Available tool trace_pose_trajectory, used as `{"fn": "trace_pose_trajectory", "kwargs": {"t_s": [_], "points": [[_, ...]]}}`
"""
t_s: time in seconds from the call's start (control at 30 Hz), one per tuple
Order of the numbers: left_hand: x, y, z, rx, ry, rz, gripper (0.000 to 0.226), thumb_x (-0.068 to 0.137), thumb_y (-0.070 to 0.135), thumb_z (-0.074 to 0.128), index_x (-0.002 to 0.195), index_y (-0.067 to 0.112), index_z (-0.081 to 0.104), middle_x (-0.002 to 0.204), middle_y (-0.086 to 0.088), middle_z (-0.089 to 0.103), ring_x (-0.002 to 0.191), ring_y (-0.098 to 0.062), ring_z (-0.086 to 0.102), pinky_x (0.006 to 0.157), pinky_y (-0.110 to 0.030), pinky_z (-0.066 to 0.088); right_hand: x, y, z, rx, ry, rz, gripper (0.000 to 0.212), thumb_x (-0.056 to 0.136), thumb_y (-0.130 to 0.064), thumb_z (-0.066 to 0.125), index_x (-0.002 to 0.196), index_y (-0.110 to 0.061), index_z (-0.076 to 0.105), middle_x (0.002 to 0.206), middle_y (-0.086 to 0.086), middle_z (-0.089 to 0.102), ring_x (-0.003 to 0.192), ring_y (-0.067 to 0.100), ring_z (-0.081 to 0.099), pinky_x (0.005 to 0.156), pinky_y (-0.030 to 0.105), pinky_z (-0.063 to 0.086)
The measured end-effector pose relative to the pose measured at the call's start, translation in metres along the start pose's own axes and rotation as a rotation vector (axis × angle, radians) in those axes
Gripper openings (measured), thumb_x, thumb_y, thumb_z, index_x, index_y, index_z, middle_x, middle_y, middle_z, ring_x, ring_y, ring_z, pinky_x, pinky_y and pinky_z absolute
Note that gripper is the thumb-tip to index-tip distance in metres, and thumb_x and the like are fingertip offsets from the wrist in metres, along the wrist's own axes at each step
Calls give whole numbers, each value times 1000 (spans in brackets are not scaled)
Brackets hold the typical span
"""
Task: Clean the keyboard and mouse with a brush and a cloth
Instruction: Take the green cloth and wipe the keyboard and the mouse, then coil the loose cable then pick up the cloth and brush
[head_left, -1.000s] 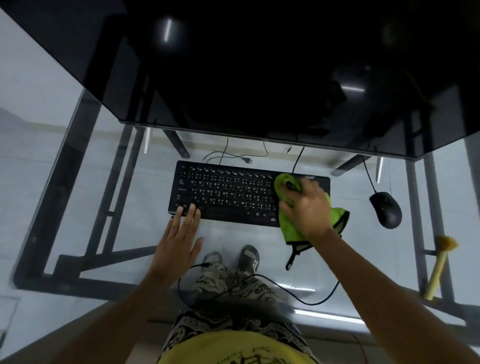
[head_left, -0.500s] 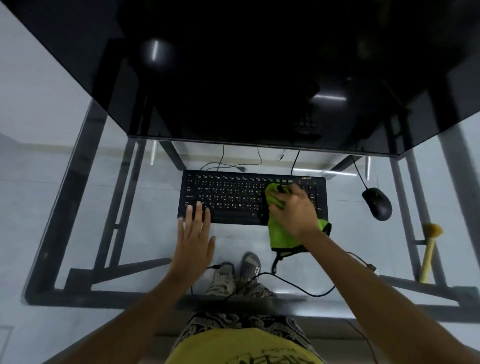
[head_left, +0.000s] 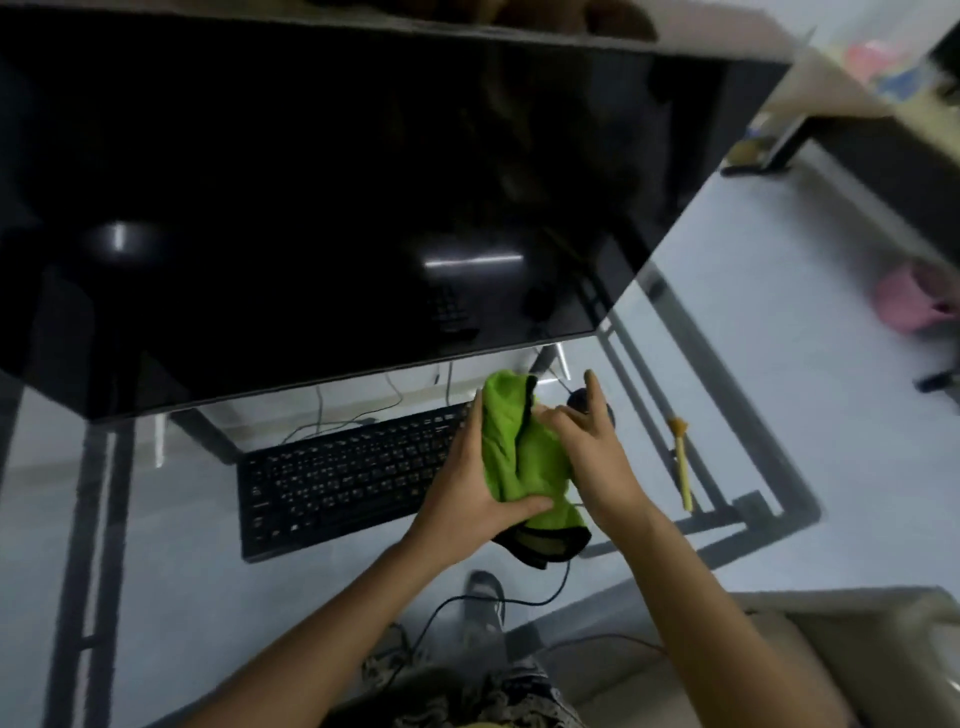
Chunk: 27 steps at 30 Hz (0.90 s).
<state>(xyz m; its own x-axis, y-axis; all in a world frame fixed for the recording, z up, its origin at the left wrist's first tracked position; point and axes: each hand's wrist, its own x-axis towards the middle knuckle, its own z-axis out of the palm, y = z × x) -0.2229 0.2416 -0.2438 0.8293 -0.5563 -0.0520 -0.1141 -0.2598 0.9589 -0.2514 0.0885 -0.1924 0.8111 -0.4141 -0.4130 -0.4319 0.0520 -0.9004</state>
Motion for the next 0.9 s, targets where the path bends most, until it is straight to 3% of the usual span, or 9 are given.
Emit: {"fn": "trace_pose_trajectory", "kwargs": {"t_s": [0.07, 0.17, 0.23, 0.37, 0.47, 0.6, 0.67, 0.8, 0.9], "points": [[7, 8, 14, -81, -37, -27, 99, 72, 45, 78, 148, 37, 16, 140, 14, 47, 124, 1, 48, 99, -23, 43, 4, 1, -29, 36, -15, 118, 100, 62, -54, 82, 146, -27, 35, 126, 4, 62, 107, 20, 66, 92, 45, 53], [22, 19, 40, -269, -77, -121, 39, 90, 27, 65, 121, 40, 46, 114, 9, 64, 104, -7, 62, 83, -18, 50, 4, 4, -72, 10, -128, 234, 51, 77, -41, 77, 112, -6, 69, 105, 14, 73, 97, 29, 70, 91, 45, 54], [39, 26, 62, -327, -12, -218, 14, 96, 23, 56, 103, 34, 58, 101, 6, 68, 96, -15, 64, 76, -20, 51, 8, 14, -104, 28, -34, 223, 33, 82, -30, 74, 102, -4, 71, 98, 15, 74, 93, 29, 71, 89, 44, 55], [77, 30, 108, -331, -30, -426, 16, 97, 28, 49, 94, 31, 65, 98, 0, 71, 92, -19, 66, 86, -40, 55, 20, 40, -161, 125, 75, 158, 33, 83, -17, 74, 113, -8, 64, 108, 13, 71, 96, 29, 70, 84, 42, 57], [107, 19, 147, -300, -78, -567, 21, 98, 39, 46, 103, 24, 60, 110, -5, 66, 99, -22, 63, 93, -44, 51, 36, 59, -198, -43, 233, 98, 38, 80, -14, 77, 114, -14, 61, 111, 1, 67, 89, 16, 70, 67, 25, 58], [136, 7, 196, -340, -185, -714, 65, 79, 71, 53, 123, 22, 56, 121, -1, 63, 107, -19, 61, 97, -40, 49, 69, 90, -239, -310, 360, 153, 49, 70, -39, 82, 113, -28, 60, 106, 4, 70, 91, 20, 69, 80, 43, 57], [141, 6, 212, -319, -206, -704, 60, 80, 62, 62, 122, 21, 52, 115, 4, 60, 105, -15, 59, 91, -31, 48, 82, 102, -248, -387, 371, 170, 47, 73, -40, 80, 114, -28, 59, 110, 1, 68, 97, 21, 65, 84, 40, 55], [151, -8, 232, -16, -222, -605, 59, 81, 27, 76, 130, 16, 44, 119, -1, 59, 103, -16, 56, 86, -28, 46, 103, 118, -251, -559, 286, 155, 48, 81, -30, 76, 122, -19, 55, 112, -1, 62, 103, 22, 60, 79, 29, 46], [152, -20, 235, 222, -231, -499, 60, 82, 22, 74, 133, 10, 44, 126, -9, 53, 111, -20, 54, 79, -20, 39, 111, 130, -249, -720, 251, 138, 48, 80, -27, 74, 122, -18, 55, 116, 5, 62, 106, 27, 59, 81, 33, 47]]}}
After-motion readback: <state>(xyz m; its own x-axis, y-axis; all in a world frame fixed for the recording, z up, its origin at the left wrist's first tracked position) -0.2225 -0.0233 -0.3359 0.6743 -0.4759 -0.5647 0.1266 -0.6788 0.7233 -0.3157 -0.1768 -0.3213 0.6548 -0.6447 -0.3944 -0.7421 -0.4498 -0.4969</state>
